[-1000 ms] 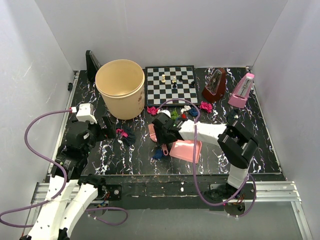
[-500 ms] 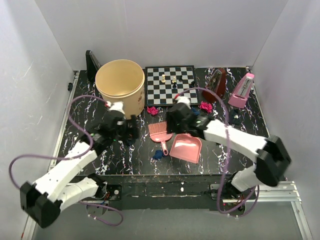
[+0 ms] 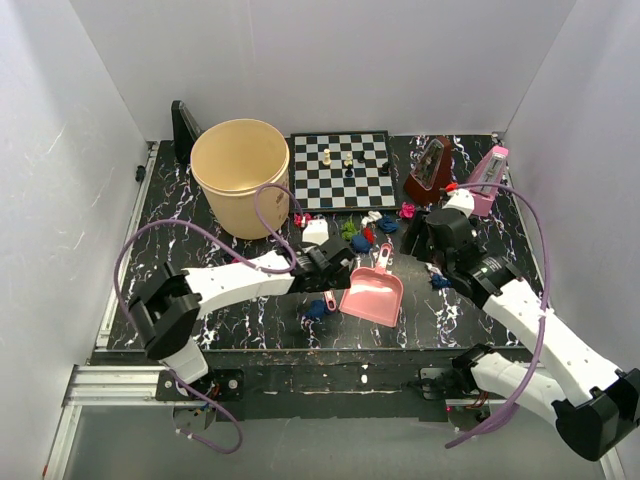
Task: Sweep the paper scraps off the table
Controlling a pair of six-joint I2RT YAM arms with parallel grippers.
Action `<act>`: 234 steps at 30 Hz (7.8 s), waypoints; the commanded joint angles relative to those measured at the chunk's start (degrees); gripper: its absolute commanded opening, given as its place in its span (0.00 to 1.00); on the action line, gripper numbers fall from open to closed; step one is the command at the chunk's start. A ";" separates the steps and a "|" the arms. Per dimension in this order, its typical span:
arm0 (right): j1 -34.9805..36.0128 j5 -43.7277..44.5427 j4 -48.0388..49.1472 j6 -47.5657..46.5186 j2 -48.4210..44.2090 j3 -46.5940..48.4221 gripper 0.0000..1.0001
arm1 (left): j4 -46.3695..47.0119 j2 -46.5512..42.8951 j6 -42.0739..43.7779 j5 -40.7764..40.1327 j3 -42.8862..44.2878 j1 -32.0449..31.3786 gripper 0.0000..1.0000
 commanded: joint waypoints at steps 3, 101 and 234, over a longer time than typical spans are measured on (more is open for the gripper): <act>-0.60 -0.32 -0.62 -1.15 -3.45 -2.77 0.71 | 0.47 5.08 -5.79 -5.88 6.38 -0.49 0.94; 25.59 -9.80 9.49 -0.09 16.06 5.31 0.23 | 48.00 -24.54 -7.45 30.51 -26.30 22.71 0.53; -2.53 -66.15 18.98 -5.99 -4.95 1.97 0.01 | 25.78 -17.50 37.02 78.94 0.86 22.62 0.00</act>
